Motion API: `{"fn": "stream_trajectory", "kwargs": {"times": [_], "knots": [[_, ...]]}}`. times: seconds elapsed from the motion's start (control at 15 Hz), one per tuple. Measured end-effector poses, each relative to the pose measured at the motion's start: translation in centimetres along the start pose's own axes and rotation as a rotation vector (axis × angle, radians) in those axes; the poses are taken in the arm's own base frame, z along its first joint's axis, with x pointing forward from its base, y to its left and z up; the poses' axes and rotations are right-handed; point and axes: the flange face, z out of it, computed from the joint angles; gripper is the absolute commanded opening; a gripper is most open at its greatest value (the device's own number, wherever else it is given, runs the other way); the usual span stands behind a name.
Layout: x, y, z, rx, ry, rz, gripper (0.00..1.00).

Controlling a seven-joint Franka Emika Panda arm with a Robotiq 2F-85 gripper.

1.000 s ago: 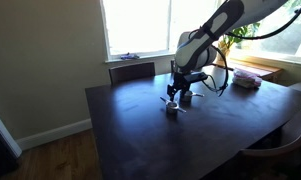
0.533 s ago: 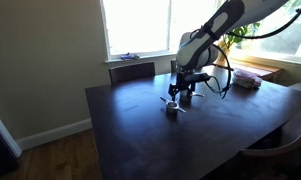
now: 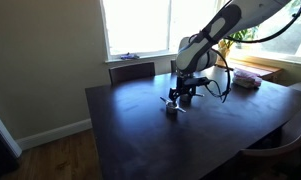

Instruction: Stack the four measuring cups together

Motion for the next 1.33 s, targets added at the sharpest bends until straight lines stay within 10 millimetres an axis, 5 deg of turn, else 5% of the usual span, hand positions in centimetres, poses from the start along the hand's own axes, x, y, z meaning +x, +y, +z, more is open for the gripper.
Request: {"fn": "stream_trajectory", "kwargs": {"times": [0.2, 0.27, 0.93, 1.33], "knots": [[0.1, -0.5, 0.7, 0.0, -0.002, -0.004, 0.9], [0.2, -0.8, 0.8, 0.0, 0.0, -0.006, 0.69], [1.4, -2.3, 2.0, -0.009, 0.022, 0.005, 0.09], [2.1, -1.7, 1.4, -0.016, 0.037, 0.018, 0.08]]}}
